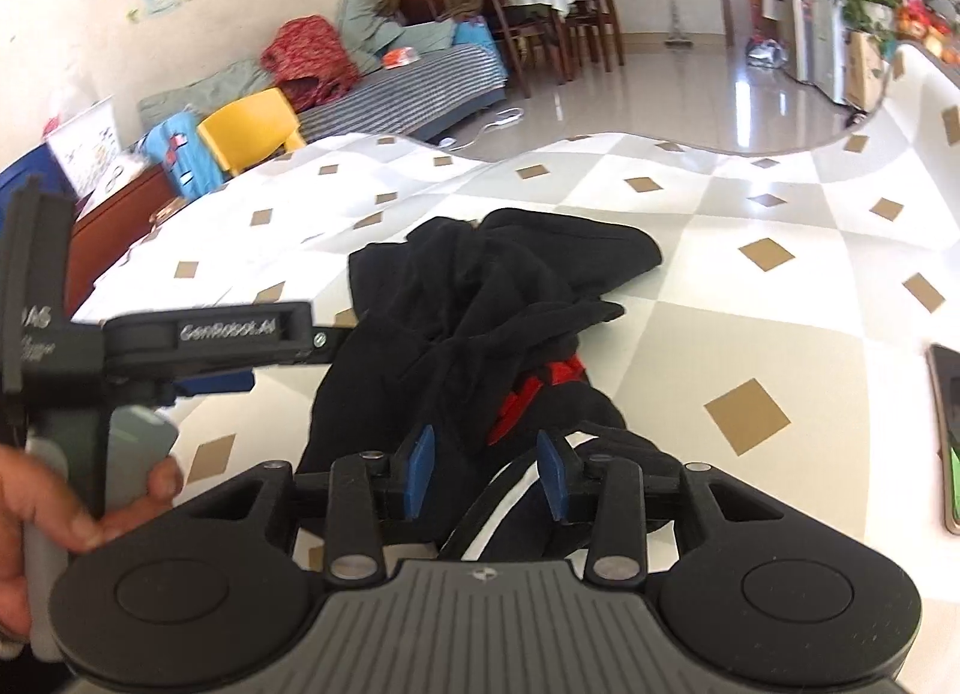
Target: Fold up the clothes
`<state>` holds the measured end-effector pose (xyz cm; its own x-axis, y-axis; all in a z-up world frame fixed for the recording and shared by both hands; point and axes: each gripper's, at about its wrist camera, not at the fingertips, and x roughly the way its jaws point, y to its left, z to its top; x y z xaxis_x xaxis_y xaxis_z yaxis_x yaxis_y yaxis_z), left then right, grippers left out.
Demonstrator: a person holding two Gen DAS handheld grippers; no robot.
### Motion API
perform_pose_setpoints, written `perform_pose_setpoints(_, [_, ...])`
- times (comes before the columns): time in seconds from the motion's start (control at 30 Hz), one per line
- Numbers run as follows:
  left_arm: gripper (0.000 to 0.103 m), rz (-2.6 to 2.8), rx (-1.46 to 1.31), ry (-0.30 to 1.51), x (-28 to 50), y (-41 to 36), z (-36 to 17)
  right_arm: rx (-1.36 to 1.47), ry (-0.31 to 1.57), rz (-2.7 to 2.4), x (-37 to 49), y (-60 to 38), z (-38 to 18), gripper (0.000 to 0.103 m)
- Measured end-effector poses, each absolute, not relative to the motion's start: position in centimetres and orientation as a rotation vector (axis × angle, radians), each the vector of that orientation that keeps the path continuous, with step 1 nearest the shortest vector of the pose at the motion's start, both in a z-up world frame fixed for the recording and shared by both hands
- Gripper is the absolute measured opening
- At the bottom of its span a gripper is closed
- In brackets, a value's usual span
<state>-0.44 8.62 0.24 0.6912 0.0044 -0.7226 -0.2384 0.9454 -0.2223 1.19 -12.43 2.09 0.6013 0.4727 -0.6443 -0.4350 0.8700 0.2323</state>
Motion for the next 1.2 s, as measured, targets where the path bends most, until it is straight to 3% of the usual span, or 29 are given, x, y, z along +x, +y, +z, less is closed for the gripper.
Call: perform_pose_setpoints(1.2, [0.103,0.044,-0.149,0.949,0.3,4.7,-4.2,0.624,0.981,0.339,14.0,-15.1,-3.0,0.045])
